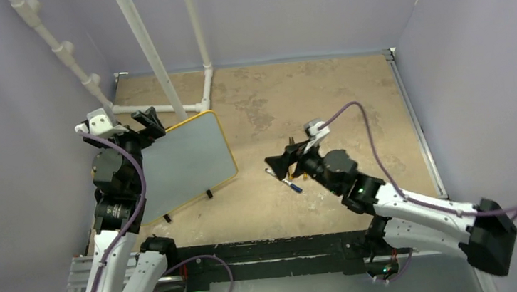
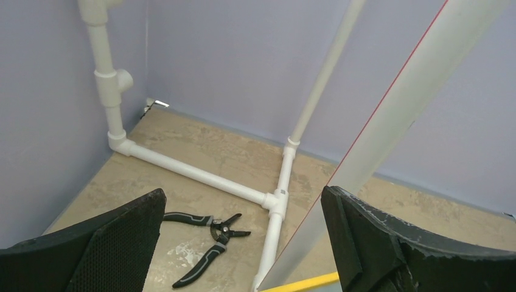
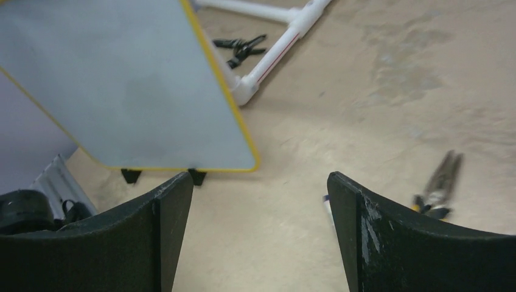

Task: Write a sentence on the whiteboard
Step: Move the whiteboard stand to the center of the board.

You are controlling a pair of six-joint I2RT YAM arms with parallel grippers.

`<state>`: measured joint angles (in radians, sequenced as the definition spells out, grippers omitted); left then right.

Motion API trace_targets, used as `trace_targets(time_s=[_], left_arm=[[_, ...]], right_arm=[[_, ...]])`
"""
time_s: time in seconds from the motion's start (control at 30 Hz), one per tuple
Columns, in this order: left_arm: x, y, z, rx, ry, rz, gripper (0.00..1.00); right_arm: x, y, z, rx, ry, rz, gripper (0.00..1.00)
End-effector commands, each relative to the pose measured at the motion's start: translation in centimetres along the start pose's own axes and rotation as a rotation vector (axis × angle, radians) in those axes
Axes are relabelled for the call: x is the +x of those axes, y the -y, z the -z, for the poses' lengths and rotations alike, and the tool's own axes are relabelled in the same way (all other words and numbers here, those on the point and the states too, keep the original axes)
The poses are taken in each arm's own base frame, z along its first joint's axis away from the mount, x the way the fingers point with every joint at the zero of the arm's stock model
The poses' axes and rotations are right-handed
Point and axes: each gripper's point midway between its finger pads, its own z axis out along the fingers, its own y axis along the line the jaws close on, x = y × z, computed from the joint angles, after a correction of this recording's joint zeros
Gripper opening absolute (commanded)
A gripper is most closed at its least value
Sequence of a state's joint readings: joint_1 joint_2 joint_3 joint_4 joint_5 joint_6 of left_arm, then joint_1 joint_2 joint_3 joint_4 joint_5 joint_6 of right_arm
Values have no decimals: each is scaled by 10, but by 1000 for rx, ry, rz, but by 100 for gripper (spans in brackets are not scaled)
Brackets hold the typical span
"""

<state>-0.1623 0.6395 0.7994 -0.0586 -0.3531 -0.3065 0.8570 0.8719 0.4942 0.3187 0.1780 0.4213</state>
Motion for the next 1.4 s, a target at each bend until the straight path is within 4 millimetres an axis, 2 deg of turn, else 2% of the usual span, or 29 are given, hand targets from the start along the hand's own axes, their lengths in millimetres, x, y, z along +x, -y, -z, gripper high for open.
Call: trace_targets(time_s=[0.0,0.17,0.23,0.37,0.47,0.63,0.83,1.13,1.37], left_arm=[[-8,19,-1,116,50,37,99],[-6,20,-1,120,40,32,99],[-6,20,-1,122,43,32,99],[-3,22,0,136,31,26,99],[-3,21,0,132,31,24,99],[-5,17,1,116,36,21,99],[-6,15,3,107,40,19,99],[-8,15,4,107,45,17,99],[-8,14,5,103,45,16,99]], right_arm=[[7,-44,-18,34,107,-98,81],[56,-105,-38,-56,39,-149,71],[90,-120,-53,-46,-21,-112,69],[133,-152,-74,-57,-86,-54,70],[160,-153,-90,-20,-124,-11,68],[192,-153,-106,9,-176,34,61],[223,-154,-119,15,-230,77,55],[242,-135,-129,123,-242,128,46],[257,-121,-133,186,-254,158,34]])
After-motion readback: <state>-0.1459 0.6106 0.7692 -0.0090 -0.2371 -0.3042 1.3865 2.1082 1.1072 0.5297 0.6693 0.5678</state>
